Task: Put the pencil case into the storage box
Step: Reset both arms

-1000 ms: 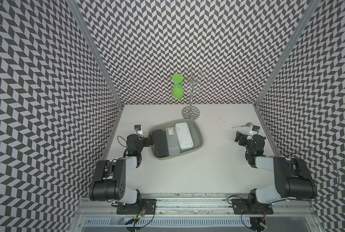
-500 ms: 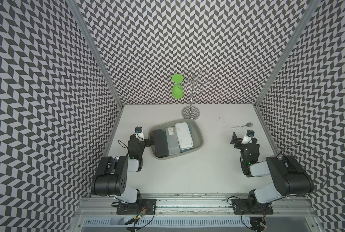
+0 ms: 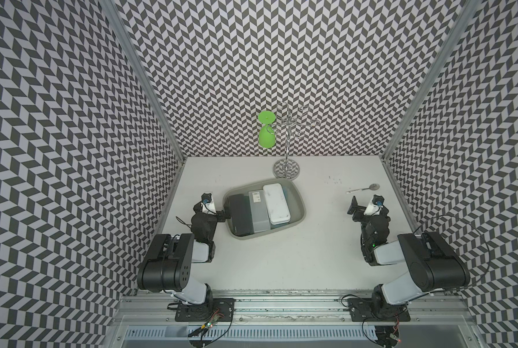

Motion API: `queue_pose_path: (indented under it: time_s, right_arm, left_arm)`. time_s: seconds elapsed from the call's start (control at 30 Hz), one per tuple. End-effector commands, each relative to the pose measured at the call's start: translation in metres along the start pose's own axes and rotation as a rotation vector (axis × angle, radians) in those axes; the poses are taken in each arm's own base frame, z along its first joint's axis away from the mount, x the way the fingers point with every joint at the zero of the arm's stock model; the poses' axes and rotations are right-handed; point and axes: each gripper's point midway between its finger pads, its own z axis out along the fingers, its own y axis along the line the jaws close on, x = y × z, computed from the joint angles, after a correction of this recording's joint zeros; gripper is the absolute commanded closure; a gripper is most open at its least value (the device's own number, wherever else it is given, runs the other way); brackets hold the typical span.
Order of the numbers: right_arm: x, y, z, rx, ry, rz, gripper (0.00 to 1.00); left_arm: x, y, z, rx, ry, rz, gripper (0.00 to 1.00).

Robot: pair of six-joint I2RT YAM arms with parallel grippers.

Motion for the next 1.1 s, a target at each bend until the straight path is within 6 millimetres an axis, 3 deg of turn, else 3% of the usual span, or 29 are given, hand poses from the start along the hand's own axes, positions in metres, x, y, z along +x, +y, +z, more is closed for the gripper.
queue_pose_path:
  time_s: [0.0, 1.07]
  right_arm:
    - [-0.017, 0.0004, 0.0004, 0.008, -0.058, 0.019, 0.01]
    - [-0.0172, 0.0006, 0.0003, 0.007, -0.062, 0.021, 0.0]
  left_arm:
    - [-0.0073, 0.0004, -0.0012, -0.012, -0.034, 0.014, 0.0]
    - [-0.0077, 0.0014, -0.0012, -0.015, -0.032, 0.01, 0.0]
